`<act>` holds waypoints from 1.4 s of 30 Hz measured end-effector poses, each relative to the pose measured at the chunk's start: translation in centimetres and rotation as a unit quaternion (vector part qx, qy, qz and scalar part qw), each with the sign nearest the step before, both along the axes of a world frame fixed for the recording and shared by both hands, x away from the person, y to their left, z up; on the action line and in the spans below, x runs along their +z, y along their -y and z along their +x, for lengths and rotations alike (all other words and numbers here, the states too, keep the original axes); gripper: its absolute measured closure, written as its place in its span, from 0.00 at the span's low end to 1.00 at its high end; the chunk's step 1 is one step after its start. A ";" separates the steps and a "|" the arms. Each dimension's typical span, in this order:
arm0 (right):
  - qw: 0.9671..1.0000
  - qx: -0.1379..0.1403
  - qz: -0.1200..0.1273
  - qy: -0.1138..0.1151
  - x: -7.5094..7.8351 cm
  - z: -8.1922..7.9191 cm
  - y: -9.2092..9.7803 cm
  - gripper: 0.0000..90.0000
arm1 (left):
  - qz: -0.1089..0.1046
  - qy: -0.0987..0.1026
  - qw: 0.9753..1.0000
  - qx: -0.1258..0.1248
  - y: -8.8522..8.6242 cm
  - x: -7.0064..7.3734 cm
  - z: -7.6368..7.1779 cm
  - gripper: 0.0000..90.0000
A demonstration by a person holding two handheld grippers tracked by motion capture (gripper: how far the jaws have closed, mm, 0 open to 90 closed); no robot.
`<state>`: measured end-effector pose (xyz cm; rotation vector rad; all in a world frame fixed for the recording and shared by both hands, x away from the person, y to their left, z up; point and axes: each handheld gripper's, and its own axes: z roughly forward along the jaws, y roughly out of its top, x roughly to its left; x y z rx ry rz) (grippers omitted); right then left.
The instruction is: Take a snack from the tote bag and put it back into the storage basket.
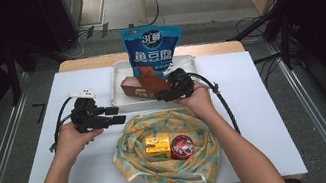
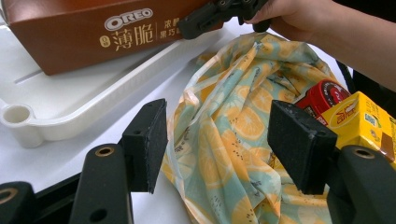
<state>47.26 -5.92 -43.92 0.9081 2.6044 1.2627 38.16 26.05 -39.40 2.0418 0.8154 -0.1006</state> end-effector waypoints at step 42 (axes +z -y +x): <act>0.998 -0.054 0.021 0.008 0.5 -0.5 5.6 0.34 | -0.001 0.002 1.000 0.000 0.0 0.0 0.0 0.43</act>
